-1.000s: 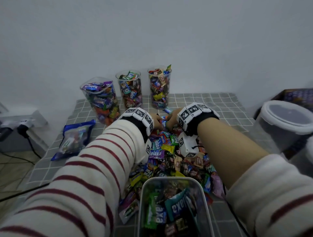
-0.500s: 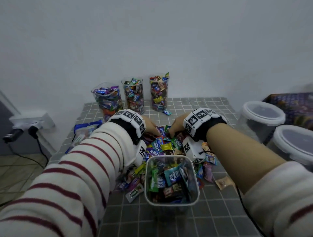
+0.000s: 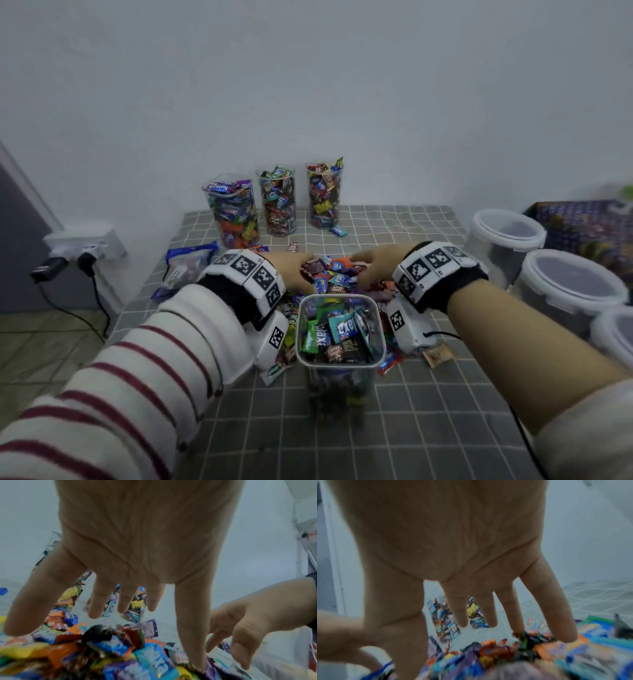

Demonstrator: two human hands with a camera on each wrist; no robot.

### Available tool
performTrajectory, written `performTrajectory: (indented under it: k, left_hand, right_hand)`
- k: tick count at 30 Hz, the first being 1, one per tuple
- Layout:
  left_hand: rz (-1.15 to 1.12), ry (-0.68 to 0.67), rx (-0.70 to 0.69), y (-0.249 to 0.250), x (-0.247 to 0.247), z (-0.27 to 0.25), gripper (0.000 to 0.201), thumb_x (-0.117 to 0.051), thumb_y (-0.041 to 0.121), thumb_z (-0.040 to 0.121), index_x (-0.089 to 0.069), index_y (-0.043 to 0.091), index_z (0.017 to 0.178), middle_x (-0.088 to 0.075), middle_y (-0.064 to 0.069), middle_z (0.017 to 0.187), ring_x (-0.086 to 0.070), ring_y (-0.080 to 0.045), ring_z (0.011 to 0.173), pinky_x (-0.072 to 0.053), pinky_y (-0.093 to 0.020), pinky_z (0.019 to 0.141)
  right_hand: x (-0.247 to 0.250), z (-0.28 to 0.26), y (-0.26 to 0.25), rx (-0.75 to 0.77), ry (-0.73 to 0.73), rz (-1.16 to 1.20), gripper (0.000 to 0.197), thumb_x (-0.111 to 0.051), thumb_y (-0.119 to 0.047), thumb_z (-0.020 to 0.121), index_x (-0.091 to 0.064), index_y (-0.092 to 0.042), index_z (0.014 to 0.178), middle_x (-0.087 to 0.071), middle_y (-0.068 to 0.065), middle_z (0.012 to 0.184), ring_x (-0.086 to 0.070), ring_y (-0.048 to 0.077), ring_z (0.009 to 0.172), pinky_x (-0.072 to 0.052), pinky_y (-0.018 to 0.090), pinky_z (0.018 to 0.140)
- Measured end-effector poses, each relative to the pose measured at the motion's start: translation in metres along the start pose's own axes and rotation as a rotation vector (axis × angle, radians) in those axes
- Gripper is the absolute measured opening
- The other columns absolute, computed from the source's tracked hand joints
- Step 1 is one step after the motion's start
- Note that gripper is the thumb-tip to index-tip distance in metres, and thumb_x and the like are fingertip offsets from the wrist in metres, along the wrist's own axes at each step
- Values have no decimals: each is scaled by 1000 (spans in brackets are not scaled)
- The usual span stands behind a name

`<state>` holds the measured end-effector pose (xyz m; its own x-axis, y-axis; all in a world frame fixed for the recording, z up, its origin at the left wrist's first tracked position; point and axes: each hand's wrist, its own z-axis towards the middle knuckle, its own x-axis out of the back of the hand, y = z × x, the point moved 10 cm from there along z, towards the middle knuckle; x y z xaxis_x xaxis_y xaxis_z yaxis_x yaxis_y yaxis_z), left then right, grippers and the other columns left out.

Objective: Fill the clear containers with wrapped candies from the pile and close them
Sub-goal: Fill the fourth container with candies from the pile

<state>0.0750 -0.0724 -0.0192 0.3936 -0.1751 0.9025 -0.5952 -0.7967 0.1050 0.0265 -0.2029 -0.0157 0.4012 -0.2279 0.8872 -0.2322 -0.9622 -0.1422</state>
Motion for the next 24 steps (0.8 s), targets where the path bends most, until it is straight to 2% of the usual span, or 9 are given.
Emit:
performTrajectory:
  k: [2,3,6,8,11,15,18,21,24]
  left_hand:
    - [40,-24,-18,6,-10,-1,89,-62,45,88,-4,25,152,-27,-6,155,-37,-24,135,-35,-30,101]
    - [69,-42,-20,9,-15,-1,89,-61,44,88,-2,25,152,-29,-9,154,-40,-26,133,-36,-30,98]
    - [131,-120,-32,15,-33,2,78,-52,37,95,0,26,152,-30,-17,152,-44,-32,129,-39,-32,95]
    - [120,-148,-54,17,-38,3,67,-45,31,99,-4,27,152,-27,-15,154,-41,-30,132,-37,-33,100]
    - [131,-68,-80,23,-30,2,50,-40,25,101,-26,24,149,-35,-8,151,-42,-26,132,-36,-29,100]
    - [198,49,-40,20,-23,2,34,-47,28,98,-57,20,130,-58,-10,128,-55,-28,114,-42,-29,83]
    - [179,111,-20,12,-18,2,30,-54,25,93,-65,19,120,-64,-9,119,-59,-28,107,-43,-28,78]
    - [127,161,-14,6,-13,-5,27,-56,23,92,-68,18,116,-65,-10,116,-60,-29,106,-46,-30,80]
    - [86,183,-2,2,-13,-9,24,-54,22,94,-70,12,109,-66,-13,111,-60,-31,103,-42,-30,77]
  right_hand:
    - [-16,-5,-5,22,-62,-28,75,-64,-40,85,-23,-33,148,-39,5,147,-41,26,130,-35,27,92]
    - [-24,-6,-8,29,-78,-72,78,-62,-45,87,-17,-32,150,-34,6,150,-38,26,132,-34,28,93]
    - [-40,-3,-12,43,-80,-185,84,-57,-52,88,-8,-27,151,-26,9,154,-37,28,135,-35,35,106]
    - [-47,-1,-16,75,-81,-206,82,-58,-47,88,-9,-25,151,-28,10,153,-39,29,133,-37,39,105]
    - [-46,-5,-21,105,-44,-202,69,-55,-42,91,-22,-26,149,-35,8,150,-41,28,131,-37,38,103]
    - [-35,-11,-22,126,52,-177,49,-56,-32,91,-46,-22,138,-55,8,133,-52,28,119,-45,35,97]
    - [-29,-13,-19,113,102,-154,37,-58,-24,90,-57,-19,127,-61,8,124,-56,28,112,-47,33,90]
    - [-26,-15,-18,90,129,-154,29,-55,-17,92,-61,-15,120,-61,11,121,-58,28,109,-46,31,85]
    - [-23,-18,-17,89,186,-119,26,-51,-14,93,-64,-13,115,-63,12,116,-58,30,107,-44,28,81]
